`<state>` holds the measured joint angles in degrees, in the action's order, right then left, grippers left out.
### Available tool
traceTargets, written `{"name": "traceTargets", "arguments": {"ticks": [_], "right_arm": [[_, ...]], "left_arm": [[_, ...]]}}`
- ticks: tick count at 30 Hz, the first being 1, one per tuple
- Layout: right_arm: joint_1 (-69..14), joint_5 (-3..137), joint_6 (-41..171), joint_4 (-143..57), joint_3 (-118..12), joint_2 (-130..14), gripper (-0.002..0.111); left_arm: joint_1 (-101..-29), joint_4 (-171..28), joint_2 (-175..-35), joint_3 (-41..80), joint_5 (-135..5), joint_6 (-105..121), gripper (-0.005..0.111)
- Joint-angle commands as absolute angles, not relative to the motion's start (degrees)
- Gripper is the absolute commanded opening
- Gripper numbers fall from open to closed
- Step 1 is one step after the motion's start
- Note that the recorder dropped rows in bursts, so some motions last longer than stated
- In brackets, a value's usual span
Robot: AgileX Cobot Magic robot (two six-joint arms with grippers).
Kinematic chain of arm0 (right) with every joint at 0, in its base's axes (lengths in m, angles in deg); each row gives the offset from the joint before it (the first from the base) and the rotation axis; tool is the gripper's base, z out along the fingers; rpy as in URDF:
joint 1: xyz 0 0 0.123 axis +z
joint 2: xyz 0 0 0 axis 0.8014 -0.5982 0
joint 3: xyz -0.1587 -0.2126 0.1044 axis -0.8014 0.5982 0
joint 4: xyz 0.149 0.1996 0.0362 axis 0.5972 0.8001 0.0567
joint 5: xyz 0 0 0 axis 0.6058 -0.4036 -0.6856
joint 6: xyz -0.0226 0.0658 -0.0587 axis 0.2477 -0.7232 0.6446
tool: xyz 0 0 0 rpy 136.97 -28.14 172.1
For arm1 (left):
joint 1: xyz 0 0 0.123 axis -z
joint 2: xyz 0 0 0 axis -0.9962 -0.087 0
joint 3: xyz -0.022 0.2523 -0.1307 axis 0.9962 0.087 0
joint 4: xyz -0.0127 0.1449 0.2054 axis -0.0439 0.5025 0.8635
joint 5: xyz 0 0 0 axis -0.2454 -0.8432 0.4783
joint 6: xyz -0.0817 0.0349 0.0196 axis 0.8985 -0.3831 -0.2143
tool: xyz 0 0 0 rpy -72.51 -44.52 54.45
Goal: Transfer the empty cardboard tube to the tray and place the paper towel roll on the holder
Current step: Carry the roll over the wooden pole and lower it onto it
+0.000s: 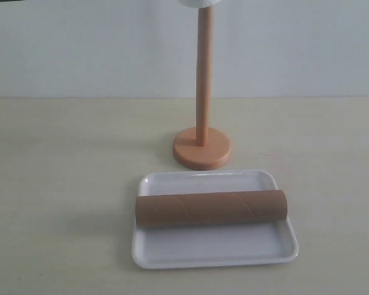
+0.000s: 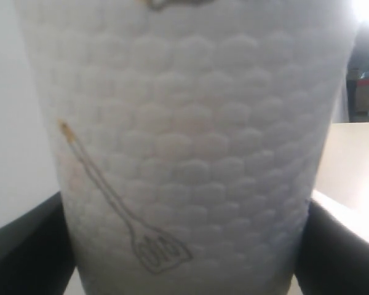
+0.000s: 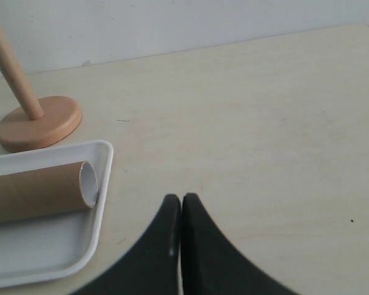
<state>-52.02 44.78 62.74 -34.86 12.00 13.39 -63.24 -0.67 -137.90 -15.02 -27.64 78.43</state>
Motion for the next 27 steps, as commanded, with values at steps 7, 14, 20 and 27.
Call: {"name": "traceTargets", "arguments": {"ticks": [7, 14, 20, 27], "right_arm": [[-52.15, 45.27, 63.0, -34.86, 11.95, 13.69, 0.0], [-52.15, 45.27, 63.0, -34.86, 11.95, 13.69, 0.0], [-52.15, 45.27, 63.0, -34.86, 11.95, 13.69, 0.0], [-52.15, 45.27, 63.0, -34.86, 11.95, 13.69, 0.0]], "left_arm": [[-61.0, -2.0, -137.71, -15.76, -32.0, 74.39, 0.004], [-61.0, -1.81, -137.82, -15.5, -31.99, 74.09, 0.004], [-61.0, -1.67, -138.79, -15.38, -29.83, 75.63, 0.004], [-61.0, 0.33, -138.93, -14.66, -29.77, 75.63, 0.004]]}}
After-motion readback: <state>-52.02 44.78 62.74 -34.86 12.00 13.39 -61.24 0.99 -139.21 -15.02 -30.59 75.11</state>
